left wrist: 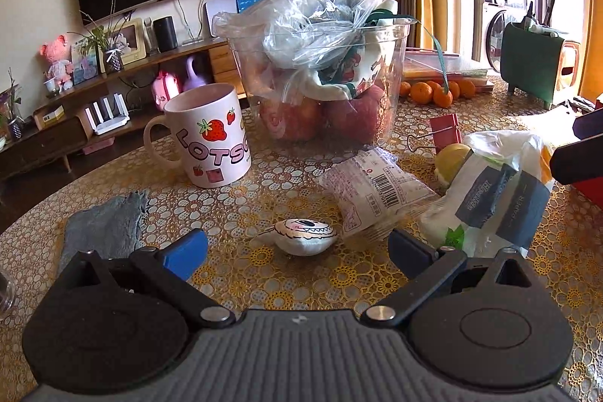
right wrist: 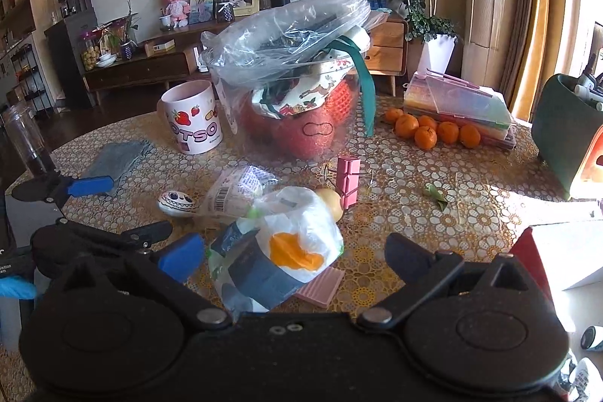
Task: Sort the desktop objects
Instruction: 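Grasp the white orange-print bag with the right gripper while the left grasps the cartoon plush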
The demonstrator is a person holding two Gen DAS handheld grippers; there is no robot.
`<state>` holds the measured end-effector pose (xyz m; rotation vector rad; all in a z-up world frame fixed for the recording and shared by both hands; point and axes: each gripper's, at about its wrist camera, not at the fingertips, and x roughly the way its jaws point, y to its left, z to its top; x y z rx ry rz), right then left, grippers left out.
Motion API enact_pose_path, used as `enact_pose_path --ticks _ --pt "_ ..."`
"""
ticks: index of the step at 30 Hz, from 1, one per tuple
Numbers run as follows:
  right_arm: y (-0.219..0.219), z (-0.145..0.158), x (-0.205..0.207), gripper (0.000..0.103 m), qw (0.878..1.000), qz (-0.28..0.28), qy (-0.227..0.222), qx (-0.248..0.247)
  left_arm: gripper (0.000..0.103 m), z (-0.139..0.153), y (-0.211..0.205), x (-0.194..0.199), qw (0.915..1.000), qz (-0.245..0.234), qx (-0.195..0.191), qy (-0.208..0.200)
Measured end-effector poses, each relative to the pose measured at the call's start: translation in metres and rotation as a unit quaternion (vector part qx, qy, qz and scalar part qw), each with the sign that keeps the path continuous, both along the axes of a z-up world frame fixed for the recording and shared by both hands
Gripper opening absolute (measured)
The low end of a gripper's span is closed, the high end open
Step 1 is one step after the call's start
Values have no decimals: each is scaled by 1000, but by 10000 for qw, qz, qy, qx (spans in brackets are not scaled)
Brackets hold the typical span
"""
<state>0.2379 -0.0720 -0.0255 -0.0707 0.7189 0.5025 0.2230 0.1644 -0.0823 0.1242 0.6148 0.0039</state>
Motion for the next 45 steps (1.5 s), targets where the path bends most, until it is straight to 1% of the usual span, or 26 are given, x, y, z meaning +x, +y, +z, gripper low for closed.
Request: enact_pose_path --ticks 4,8,13,15,18,21,24,27,29,33,35,38,40,41,43,45 --pt "8 -10 10 103 9999 -78 83 76 102 -5 -1 7 9998 -163 66 -13" --pt "13 -22 21 102 9992 -287 206 172 102 -9 1 14 9997 -232 10 12" --pt "10 -33 33 102 9953 -646 488 526 102 -18 5 26 9998 -186 -34 119" --pt "11 -35 36 102 9947 -677 519 574 102 -19 8 29 9997 -175 -136 120" --pt "15 -39 38 101 9952 -643 529 509 102 -20 15 31 9989 -187 -403 143" --pt "15 -42 40 98 9947 -644 582 553 102 -20 24 32 9977 -223 -629 145" --pt "16 -43 39 97 9947 -626 588 573 102 -18 34 32 9957 -109 -910 98" --pt "17 -44 38 95 9947 -609 583 582 101 -20 39 35 9948 44 -1014 127" --pt "18 -45 38 92 9947 -591 604 581 101 -23 38 38 9955 84 -930 184" --pt "21 -48 37 86 9954 -535 610 508 91 -27 31 38 9966 -77 -798 175" --pt "22 -49 35 86 9959 -522 581 456 88 -26 28 37 9971 -111 -742 128" --pt "23 -49 34 84 9963 -528 547 413 80 -27 27 38 9970 -136 -745 138" --pt "24 -50 33 81 9966 -532 521 350 69 -28 27 39 9969 -125 -755 164" --pt "24 -50 33 79 9967 -532 509 334 67 -28 27 39 9969 -118 -761 173" --pt "24 -50 33 75 9968 -544 496 301 59 -29 27 39 9969 -96 -755 198" --pt "24 -50 32 69 9969 -543 500 284 58 -29 25 38 9971 -100 -732 198"
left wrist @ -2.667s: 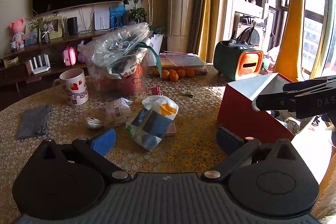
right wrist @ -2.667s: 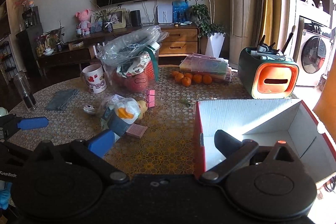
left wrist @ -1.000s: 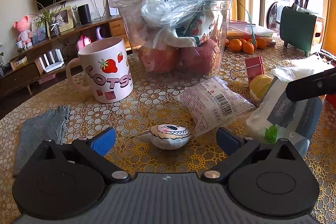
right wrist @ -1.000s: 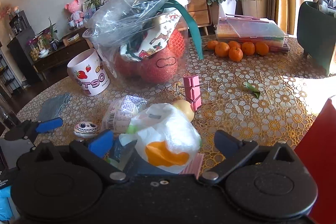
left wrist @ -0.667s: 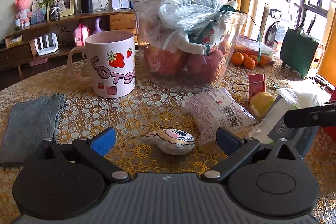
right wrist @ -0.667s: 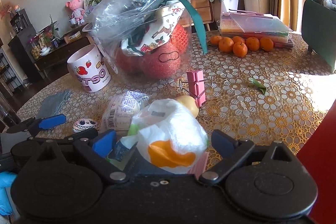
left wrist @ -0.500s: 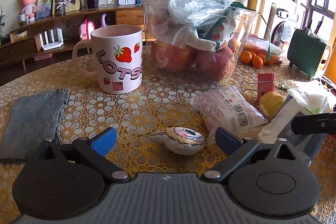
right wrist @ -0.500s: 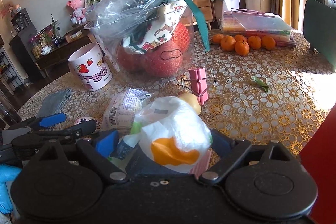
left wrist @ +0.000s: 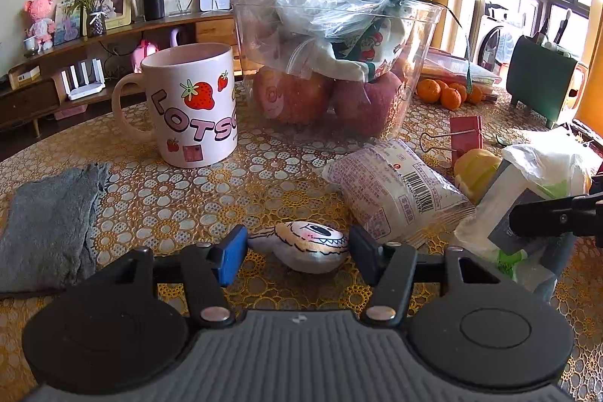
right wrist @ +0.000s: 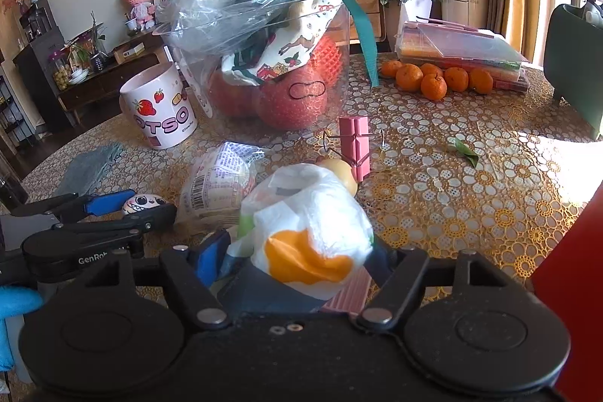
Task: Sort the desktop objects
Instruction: 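Grasp the white orange-print bag with the right gripper while the left grasps the cartoon plush, then carry the white bag and cartoon plush with both grippers over the red box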
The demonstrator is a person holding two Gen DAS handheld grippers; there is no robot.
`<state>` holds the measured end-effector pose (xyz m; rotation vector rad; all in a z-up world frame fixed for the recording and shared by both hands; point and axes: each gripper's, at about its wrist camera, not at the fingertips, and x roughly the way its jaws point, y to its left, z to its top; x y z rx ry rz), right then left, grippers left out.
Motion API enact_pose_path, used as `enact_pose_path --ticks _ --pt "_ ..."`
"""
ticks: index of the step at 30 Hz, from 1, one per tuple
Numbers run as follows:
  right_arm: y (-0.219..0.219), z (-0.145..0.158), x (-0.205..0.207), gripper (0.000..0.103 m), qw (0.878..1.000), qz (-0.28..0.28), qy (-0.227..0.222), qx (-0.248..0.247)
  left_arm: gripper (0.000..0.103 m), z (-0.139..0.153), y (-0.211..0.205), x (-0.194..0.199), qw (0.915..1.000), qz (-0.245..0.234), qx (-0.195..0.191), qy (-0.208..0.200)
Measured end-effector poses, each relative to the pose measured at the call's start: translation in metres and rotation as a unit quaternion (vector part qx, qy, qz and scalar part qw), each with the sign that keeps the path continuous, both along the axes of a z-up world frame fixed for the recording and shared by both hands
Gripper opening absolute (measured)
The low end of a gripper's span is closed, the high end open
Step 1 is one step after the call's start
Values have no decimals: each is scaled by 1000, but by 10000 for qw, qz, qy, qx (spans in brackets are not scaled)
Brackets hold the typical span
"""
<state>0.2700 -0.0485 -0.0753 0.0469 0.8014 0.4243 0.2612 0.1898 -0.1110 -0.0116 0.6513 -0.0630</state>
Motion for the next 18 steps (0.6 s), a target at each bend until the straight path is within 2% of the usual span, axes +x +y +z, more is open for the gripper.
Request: enact_pose_path --ticks 8,18 --pt "-4 7 -6 55 10000 -73 -28 34 57 5 -5 -6 10000 57 15 37" --pt "-17 24 -26 53 9999 -41 -62 91 56 24 -16 -31 9997 174 -122 95"
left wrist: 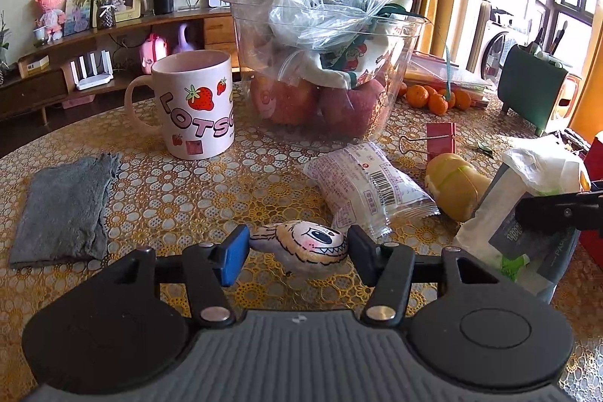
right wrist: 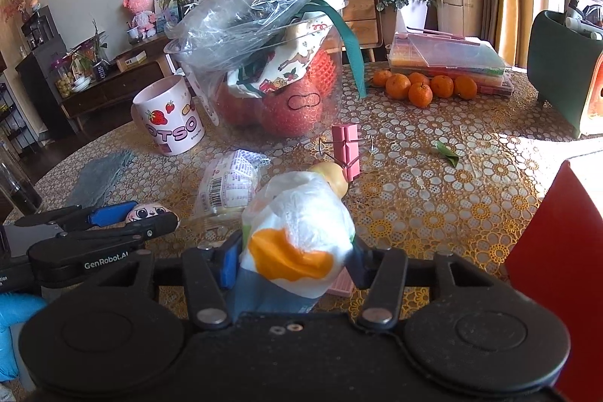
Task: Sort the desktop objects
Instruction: 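Carry the white bag and cartoon plush with both grippers over the red box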
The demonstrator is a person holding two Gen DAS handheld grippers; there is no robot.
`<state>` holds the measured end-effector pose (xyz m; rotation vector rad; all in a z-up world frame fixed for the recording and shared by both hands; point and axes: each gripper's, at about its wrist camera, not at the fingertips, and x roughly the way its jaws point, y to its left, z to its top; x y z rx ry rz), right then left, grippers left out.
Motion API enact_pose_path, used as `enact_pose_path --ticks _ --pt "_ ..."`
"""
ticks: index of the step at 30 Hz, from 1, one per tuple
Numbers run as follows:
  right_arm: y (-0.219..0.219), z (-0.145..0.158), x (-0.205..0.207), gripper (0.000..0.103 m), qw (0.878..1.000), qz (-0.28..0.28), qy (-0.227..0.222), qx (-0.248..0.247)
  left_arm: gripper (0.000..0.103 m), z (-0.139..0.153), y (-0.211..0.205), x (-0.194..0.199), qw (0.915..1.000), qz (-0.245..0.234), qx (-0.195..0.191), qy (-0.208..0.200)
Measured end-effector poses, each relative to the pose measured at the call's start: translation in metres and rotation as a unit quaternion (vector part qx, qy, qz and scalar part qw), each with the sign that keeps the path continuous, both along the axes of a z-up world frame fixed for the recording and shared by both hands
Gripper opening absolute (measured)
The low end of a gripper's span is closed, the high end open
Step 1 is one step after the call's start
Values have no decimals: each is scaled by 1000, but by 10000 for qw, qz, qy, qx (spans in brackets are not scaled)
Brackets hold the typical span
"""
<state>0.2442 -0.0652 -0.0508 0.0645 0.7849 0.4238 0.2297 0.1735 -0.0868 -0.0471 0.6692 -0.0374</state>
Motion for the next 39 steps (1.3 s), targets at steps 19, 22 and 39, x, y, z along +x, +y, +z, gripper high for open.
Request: enact_pose_path --ticks 19,22,39 --pt "-51 45 -56 53 9995 44 -316 -50 56 68 -70 -68 9988 -389 -84 -303" --pt "-61 54 -65 53 9992 50 -403 -16 56 79 -84 -74 9981 -463 -136 -386" --pt "-133 94 -106 53 9963 -129 -819 224 56 125 -163 -112 9939 -890 -169 -625"
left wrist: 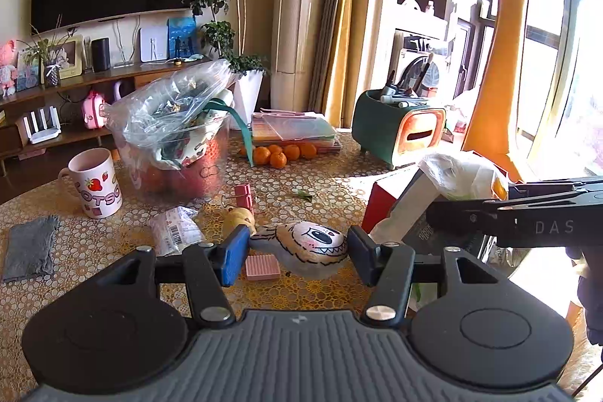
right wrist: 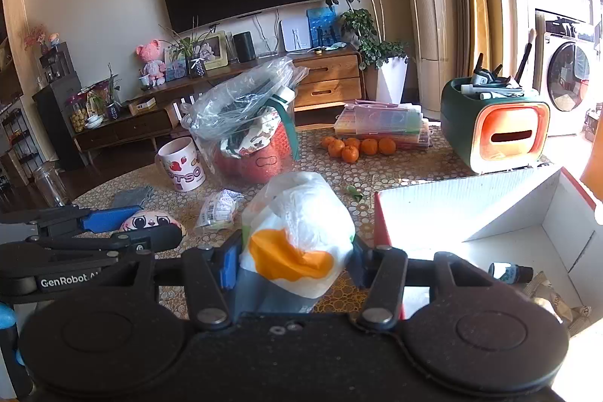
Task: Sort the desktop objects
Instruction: 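Carry the white bag and cartoon plush with both grippers over the red box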
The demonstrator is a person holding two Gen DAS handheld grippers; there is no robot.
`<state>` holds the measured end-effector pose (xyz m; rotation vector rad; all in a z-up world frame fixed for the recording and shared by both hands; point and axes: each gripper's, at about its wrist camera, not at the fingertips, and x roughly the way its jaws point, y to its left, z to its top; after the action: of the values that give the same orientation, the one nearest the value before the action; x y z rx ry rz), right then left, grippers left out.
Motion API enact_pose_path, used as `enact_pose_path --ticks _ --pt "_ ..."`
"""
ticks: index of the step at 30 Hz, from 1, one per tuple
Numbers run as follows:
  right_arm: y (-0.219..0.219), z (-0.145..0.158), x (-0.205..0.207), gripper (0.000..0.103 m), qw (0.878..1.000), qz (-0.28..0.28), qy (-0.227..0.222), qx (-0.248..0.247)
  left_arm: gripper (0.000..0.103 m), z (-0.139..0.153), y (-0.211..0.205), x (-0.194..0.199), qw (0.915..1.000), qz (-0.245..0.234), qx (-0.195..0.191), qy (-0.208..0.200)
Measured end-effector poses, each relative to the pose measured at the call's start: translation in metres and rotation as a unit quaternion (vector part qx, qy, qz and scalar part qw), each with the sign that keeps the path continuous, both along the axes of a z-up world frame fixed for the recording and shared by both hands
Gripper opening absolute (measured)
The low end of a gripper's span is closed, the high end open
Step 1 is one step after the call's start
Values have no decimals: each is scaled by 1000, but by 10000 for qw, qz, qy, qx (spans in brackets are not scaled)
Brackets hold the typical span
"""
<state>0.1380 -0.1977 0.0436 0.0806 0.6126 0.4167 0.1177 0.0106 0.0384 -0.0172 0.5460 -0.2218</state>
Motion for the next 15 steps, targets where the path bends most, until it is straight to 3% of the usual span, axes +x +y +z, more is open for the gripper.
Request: enact_pose_path --ticks 15 --pt "-86 11 -16 53 9986 -484 -229 -5 56 6 -90 -9 9982 -599 73 -62"
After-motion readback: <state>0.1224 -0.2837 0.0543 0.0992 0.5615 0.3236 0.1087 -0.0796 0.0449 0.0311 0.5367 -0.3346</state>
